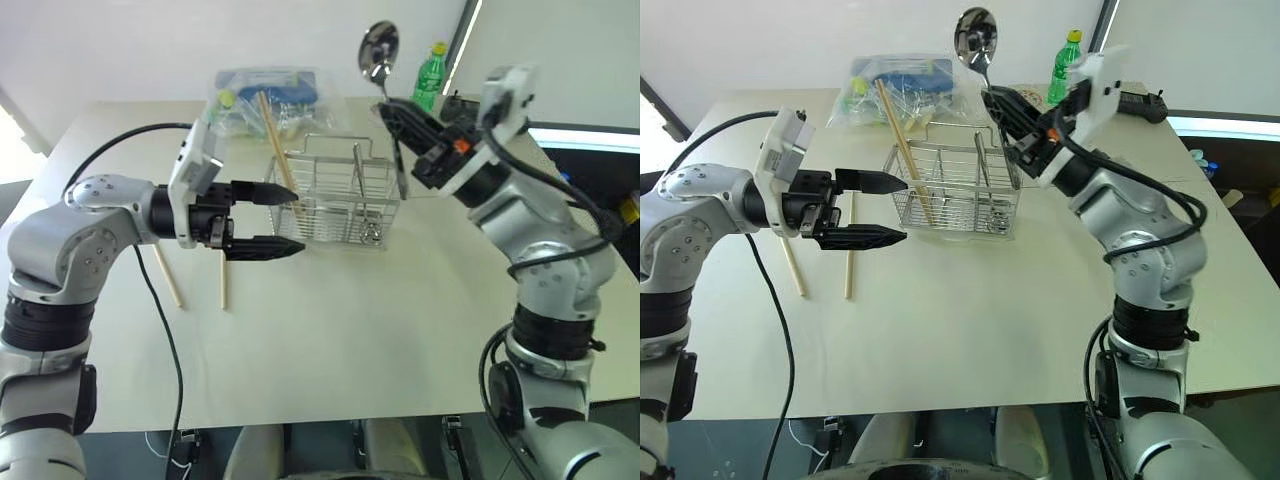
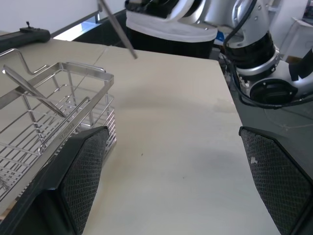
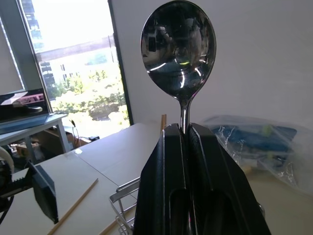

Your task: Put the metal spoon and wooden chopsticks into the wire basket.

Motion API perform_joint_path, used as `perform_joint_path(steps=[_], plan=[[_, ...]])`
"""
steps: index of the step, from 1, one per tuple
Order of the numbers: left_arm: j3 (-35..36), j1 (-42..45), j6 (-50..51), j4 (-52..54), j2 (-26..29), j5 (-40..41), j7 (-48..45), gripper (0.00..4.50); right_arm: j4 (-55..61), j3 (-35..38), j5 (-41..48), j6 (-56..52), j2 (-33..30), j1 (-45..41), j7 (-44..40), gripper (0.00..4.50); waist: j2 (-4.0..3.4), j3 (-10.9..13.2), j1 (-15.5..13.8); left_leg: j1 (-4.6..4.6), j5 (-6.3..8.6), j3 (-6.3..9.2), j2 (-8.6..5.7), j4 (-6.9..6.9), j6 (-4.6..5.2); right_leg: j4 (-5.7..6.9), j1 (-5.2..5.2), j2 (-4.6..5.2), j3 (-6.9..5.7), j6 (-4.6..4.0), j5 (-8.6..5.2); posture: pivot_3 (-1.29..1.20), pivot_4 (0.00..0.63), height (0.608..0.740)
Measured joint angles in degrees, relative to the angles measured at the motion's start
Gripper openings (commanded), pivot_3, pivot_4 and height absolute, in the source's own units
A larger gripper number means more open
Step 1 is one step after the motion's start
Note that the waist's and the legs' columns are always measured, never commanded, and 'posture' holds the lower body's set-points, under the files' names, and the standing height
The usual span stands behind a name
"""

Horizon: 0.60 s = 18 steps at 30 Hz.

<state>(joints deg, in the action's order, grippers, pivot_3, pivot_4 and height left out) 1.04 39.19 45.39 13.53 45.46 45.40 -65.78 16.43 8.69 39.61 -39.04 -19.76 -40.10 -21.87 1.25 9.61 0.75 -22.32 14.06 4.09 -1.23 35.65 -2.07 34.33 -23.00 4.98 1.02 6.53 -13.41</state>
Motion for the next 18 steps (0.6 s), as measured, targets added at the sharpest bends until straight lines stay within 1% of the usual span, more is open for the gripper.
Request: perform_joint_path(steps=[3,10,14,18], plan=[[0.05,-0.01,-0.08,0.00,-0.01,-0.01,0.29,4.50,-5.36,-1.95,-4.37,4.98,0.92,-0.91,-0.49,0.04,-0.01,0.00,0.16,0.02,-0.01,-0.01,0.03,0.00,0.01,0.06,-0.03,-0.05,0.01,-0.01,0.00,0.00,0.150,0.726],[0.58,-0.67,-0.07,0.67,0.00,0.18,1.61,4.50,-16.54,-2.20,-10.33,14.06,4.30,-4.57,-0.61,0.04,-0.01,0.01,0.36,0.08,-0.01,0.01,0.08,0.02,0.01,0.25,-0.07,-0.13,0.03,0.00,0.01,0.00,0.150,0.726],[0.94,-0.99,0.21,1.35,0.01,0.35,2.31,4.50,-21.54,-2.20,-12.80,17.31,5.78,-4.49,-0.46,0.04,-0.02,0.01,0.35,0.08,-0.01,0.03,0.09,0.01,0.01,0.33,-0.12,-0.15,0.04,0.01,0.01,0.00,0.150,0.726],[2.10,-1.22,0.38,1.55,0.30,0.49,2.34,4.50,-23.60,-2.14,-14.08,19.14,7.54,-2.12,0.16,0.04,-0.02,0.01,0.27,0.08,-0.01,0.04,0.09,0.01,0.01,0.48,-0.17,-0.15,0.04,0.01,0.01,0.00,0.150,0.726]])
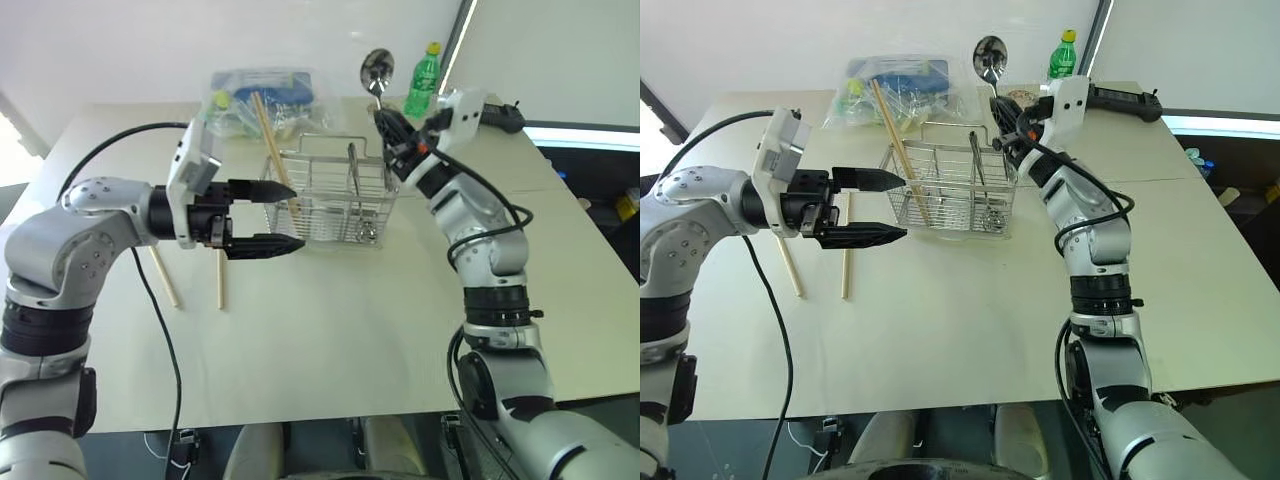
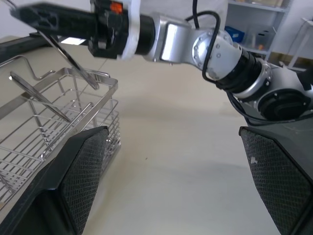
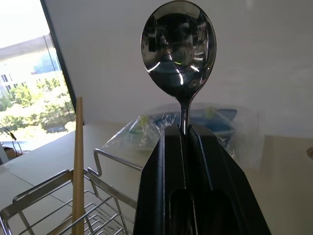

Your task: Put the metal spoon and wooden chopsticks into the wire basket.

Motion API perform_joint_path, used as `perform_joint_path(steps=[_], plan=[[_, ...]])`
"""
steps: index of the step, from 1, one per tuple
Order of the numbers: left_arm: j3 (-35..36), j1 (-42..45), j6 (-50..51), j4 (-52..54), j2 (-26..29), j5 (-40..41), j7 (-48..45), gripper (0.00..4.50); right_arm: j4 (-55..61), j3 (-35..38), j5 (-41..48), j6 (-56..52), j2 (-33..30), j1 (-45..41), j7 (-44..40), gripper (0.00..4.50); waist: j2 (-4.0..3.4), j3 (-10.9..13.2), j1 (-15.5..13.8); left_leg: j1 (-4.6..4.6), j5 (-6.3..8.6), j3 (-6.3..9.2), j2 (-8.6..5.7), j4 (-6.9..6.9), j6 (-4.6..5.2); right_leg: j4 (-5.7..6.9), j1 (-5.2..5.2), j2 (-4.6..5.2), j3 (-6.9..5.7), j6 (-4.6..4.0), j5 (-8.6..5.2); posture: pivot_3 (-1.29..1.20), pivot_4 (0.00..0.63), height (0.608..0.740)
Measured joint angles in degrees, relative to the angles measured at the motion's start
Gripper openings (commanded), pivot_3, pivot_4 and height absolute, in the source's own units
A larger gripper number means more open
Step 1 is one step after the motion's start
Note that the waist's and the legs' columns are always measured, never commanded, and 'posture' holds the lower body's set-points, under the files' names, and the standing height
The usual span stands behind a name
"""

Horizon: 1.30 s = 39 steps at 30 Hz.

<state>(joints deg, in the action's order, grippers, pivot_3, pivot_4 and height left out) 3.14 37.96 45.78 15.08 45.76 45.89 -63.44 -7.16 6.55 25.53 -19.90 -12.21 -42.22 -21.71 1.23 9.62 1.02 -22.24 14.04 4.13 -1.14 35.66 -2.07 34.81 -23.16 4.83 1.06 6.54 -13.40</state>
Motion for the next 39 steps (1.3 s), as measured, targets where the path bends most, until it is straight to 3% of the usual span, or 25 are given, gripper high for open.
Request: perform_joint_path(steps=[3,6,13,18,22,27,34,39], plan=[[0.20,0.08,0.26,0.00,0.26,0.38,0.00,4.50,0.08,0.04,-0.06,0.59,0.98,1.56,0.15,0.04,0.00,0.00,0.03,0.02,0.00,0.00,0.00,0.02,0.00,0.18,-0.03,0.00,0.00,0.00,0.00,0.00,0.150,0.726],[0.32,0.67,0.33,-0.29,0.25,0.52,0.17,4.50,0.35,0.13,-0.01,0.63,1.67,1.90,0.55,0.94,0.00,0.00,0.08,0.12,-0.01,0.02,0.00,0.03,-0.01,0.22,-0.01,-0.03,0.01,-0.03,-0.02,0.00,0.150,0.726],[0.31,0.82,0.19,-0.44,-0.16,0.49,0.55,4.50,3.00,0.58,0.01,0.36,2.25,4.20,1.71,4.48,0.00,0.00,0.14,0.22,-0.01,0.04,0.03,0.03,-0.01,0.28,0.05,-0.07,0.03,-0.06,-0.03,0.00,0.150,0.726],[0.22,1.68,-0.08,-1.33,-1.10,0.10,0.52,4.50,4.07,0.79,-0.45,-1.04,0.68,5.12,2.61,4.48,0.00,0.00,0.11,0.22,-0.01,0.04,0.03,0.03,-0.01,0.28,0.04,-0.07,0.04,-0.07,-0.04,0.00,0.150,0.726],[0.20,2.29,-0.23,-2.00,-1.37,-0.44,0.59,4.50,9.86,2.20,1.15,-5.40,-4.93,5.42,1.47,4.48,-0.01,0.01,-0.04,0.17,-0.01,0.03,0.02,0.02,-0.01,0.22,0.03,-0.07,0.04,-0.07,-0.05,0.00,0.150,0.726],[0.43,2.44,-0.09,-3.16,-1.42,-0.67,1.77,4.50,20.57,6.49,8.79,-15.18,-18.73,6.53,-5.34,4.48,-0.01,0.01,-0.23,0.10,0.00,0.04,0.02,0.01,0.00,0.15,0.03,-0.06,0.02,-0.12,-0.08,0.00,0.150,0.726],[7.99,2.15,3.62,-6.63,0.02,0.42,9.64,4.50,32.90,19.06,27.04,-31.33,-41.50,19.61,-21.60,4.48,0.04,0.01,-0.16,0.11,0.02,0.04,0.07,0.03,0.05,0.07,0.08,-0.06,-0.01,-0.18,-0.15,0.00,0.150,0.726],[10.06,0.85,7.05,-9.01,1.14,-1.88,18.28,4.50,39.58,26.98,38.35,-37.31,-45.03,28.59,-24.98,4.48,0.09,0.01,-0.36,0.40,0.03,0.03,0.11,0.12,0.05,-0.04,0.43,-0.08,0.00,-0.13,-0.24,0.00,0.150,0.726]])
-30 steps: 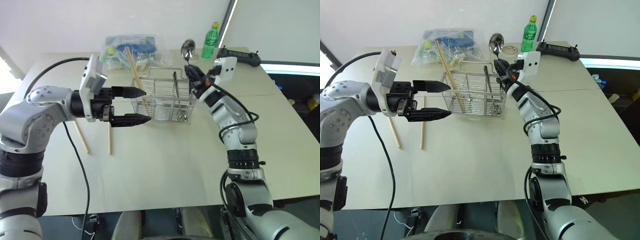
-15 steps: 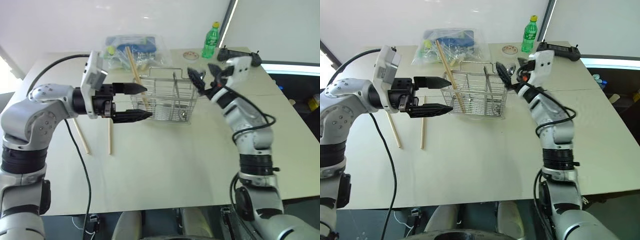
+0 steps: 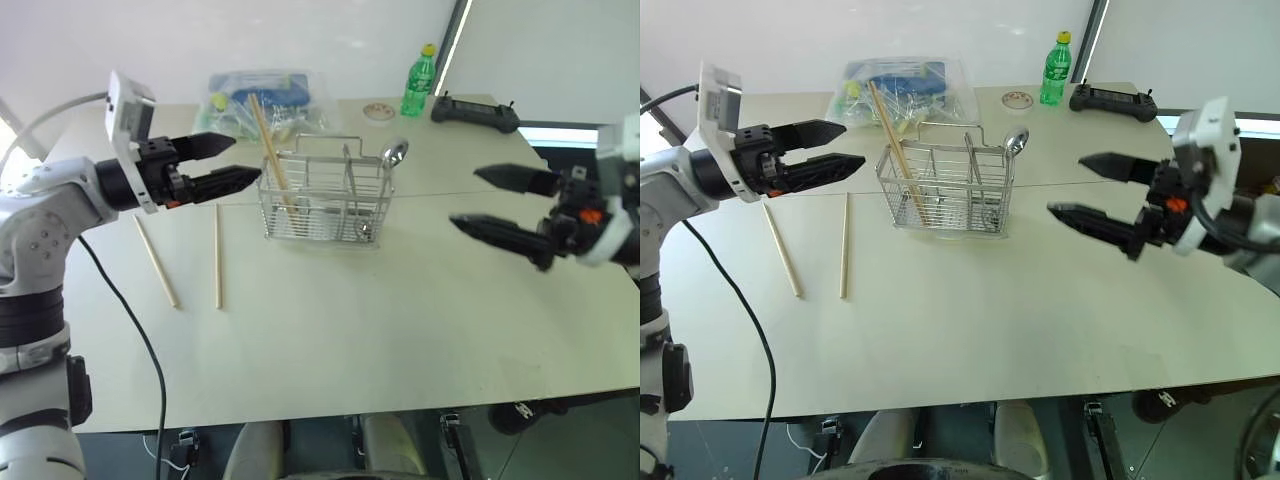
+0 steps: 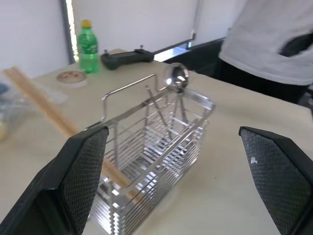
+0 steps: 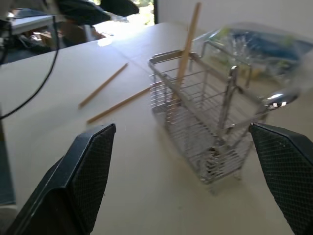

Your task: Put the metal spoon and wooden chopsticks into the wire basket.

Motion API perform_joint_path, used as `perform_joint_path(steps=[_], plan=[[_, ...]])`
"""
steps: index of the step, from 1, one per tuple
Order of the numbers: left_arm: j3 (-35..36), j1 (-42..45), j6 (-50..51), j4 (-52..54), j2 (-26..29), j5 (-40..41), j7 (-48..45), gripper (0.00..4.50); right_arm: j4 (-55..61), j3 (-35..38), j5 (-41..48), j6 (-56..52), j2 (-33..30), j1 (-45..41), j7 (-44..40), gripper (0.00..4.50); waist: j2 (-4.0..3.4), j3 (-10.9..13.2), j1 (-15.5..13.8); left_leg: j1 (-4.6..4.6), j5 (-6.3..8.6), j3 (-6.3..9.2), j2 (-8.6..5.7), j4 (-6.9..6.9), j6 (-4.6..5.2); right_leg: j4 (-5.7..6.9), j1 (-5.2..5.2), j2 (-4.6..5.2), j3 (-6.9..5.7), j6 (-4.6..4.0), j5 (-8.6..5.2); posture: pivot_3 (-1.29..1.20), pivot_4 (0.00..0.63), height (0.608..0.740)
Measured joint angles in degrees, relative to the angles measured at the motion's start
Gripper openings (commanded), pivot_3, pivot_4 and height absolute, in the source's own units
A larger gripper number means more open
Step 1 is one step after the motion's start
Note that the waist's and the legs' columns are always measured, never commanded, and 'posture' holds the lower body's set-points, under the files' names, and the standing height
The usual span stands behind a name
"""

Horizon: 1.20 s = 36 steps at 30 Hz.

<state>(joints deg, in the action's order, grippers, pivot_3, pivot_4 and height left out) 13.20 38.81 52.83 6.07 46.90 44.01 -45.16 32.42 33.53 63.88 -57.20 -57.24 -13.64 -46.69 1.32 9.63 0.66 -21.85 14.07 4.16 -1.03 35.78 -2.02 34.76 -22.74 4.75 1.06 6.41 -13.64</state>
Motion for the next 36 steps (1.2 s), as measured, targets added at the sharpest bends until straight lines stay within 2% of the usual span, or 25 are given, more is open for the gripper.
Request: perform_joint_path(steps=[4,7,9,15,21,28,36], plan=[[-0.59,0.62,3.25,-6.54,-1.04,-7.52,12.35,4.50,3.72,0.77,1.53,0.19,2.12,5.54,3.22,4.48,0.01,0.00,-0.11,0.12,0.01,0.03,0.06,0.00,-0.01,-0.46,0.32,0.00,-0.02,0.11,-0.06,0.00,0.150,0.726],[-0.70,3.39,7.84,-12.53,-4.00,-12.05,21.88,4.50,5.02,-0.56,1.49,0.98,3.67,6.67,6.29,4.48,0.04,0.01,-0.24,-0.15,0.01,0.13,-0.02,0.15,-0.02,-0.52,0.26,0.03,-0.01,-0.04,0.09,0.00,0.150,0.726],[-0.12,6.94,11.84,-17.46,-7.01,-14.57,28.30,4.50,5.45,-1.31,1.60,1.55,4.47,6.93,8.29,4.48,0.06,-0.01,-0.49,-0.41,0.00,0.25,-0.14,0.21,-0.03,-0.52,0.12,0.05,-0.02,0.19,0.25,0.00,0.150,0.726],[1.76,16.02,16.24,-33.39,-11.55,-20.87,39.48,4.50,6.88,-3.48,2.30,3.07,5.48,7.95,12.41,4.48,0.09,-0.01,-1.31,-0.54,0.00,0.30,-0.19,0.10,-0.02,-0.51,-0.06,0.01,-0.11,0.29,0.29,0.00,0.150,0.726],[1.09,21.84,9.12,-48.02,-11.50,-27.24,42.33,4.50,9.27,-4.24,2.85,4.07,6.90,10.63,16.29,4.48,0.09,-0.02,-1.33,-0.54,0.01,0.30,-0.18,0.11,-0.04,-0.54,-0.05,0.02,-0.12,0.28,0.28,0.00,0.150,0.726],[1.22,25.47,2.14,-61.69,-12.18,-30.73,42.77,4.50,12.06,-3.76,3.97,5.43,7.03,16.65,18.70,4.48,0.16,-0.05,-1.48,-0.55,0.00,0.29,-0.19,0.13,-0.06,-0.55,-0.02,0.07,-0.12,0.27,0.28,0.00,0.150,0.726],[1.77,28.72,-3.03,-70.35,-14.59,-31.43,43.44,4.50,13.48,-2.43,5.15,7.45,6.90,20.35,19.81,4.48,0.24,-0.06,-1.41,-0.54,0.00,0.27,-0.19,0.15,-0.06,-0.55,-0.01,0.10,-0.13,0.29,0.29,0.00,0.150,0.726]])
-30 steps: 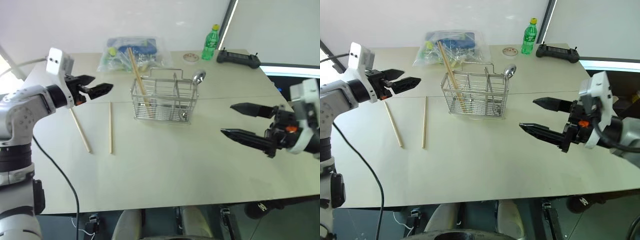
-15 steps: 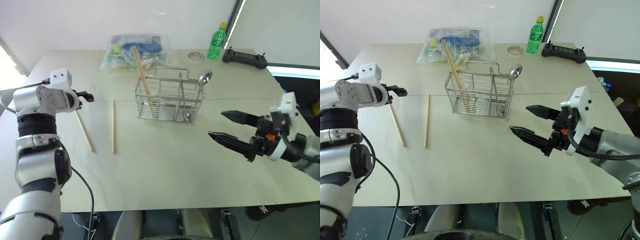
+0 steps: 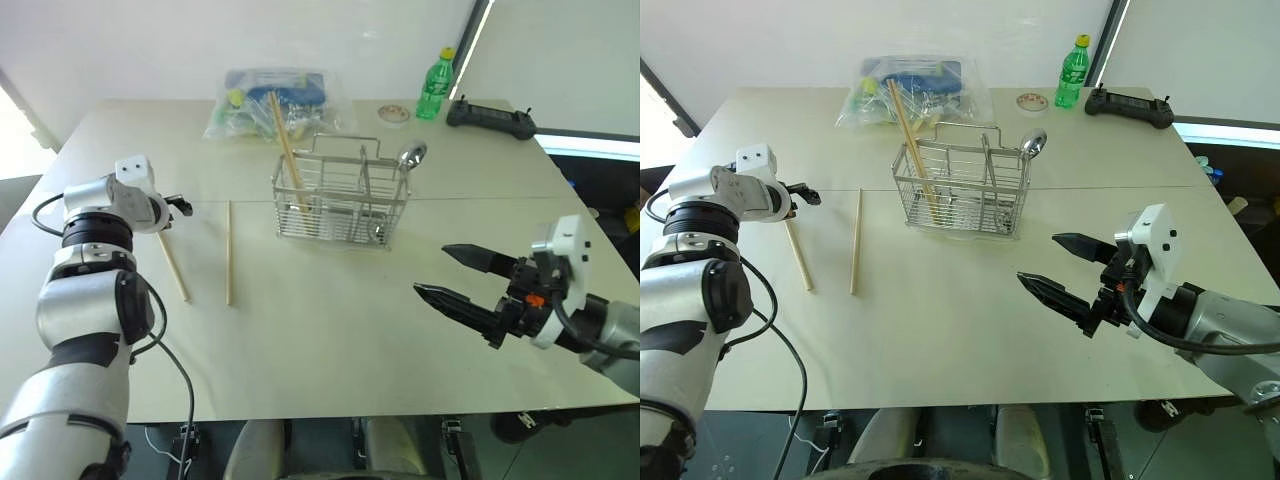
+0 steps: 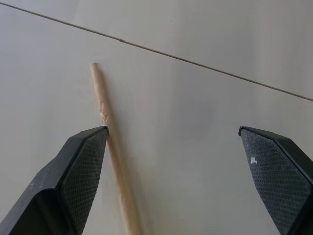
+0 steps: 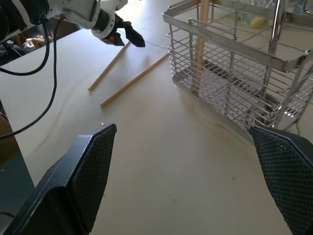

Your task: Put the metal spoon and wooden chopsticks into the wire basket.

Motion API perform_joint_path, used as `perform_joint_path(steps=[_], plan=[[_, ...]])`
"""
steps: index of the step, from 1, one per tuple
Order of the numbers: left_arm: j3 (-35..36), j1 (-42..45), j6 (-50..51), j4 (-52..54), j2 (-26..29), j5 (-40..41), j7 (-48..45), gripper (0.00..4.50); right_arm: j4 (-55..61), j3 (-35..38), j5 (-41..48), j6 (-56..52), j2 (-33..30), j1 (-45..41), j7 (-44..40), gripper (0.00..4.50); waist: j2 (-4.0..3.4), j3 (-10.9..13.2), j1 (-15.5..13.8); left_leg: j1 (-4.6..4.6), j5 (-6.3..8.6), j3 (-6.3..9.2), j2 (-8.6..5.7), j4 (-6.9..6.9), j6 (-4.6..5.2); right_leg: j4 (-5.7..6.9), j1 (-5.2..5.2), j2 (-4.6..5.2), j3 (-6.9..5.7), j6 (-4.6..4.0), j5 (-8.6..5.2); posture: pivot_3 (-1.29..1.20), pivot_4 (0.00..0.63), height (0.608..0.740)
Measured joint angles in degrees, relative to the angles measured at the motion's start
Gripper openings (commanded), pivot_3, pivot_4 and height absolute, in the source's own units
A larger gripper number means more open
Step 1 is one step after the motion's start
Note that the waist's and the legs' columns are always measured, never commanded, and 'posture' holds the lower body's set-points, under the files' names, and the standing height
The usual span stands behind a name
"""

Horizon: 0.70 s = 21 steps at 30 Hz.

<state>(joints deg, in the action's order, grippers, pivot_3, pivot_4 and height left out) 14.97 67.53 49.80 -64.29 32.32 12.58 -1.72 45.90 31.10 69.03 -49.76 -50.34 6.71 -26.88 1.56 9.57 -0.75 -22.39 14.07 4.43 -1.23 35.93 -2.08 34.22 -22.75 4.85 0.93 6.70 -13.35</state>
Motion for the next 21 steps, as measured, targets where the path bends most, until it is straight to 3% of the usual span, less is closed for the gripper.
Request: perform_joint_path(steps=[21], plan=[[4.25,2.87,-9.48,-2.93,-0.09,1.14,1.21,4.50,0.05,-0.26,3.22,2.70,-0.06,1.61,3.18,4.48,0.07,0.02,0.01,0.02,0.00,-0.05,0.00,0.02,0.00,0.00,0.02,0.05,-0.02,0.03,0.02,0.00,0.150,0.726]])
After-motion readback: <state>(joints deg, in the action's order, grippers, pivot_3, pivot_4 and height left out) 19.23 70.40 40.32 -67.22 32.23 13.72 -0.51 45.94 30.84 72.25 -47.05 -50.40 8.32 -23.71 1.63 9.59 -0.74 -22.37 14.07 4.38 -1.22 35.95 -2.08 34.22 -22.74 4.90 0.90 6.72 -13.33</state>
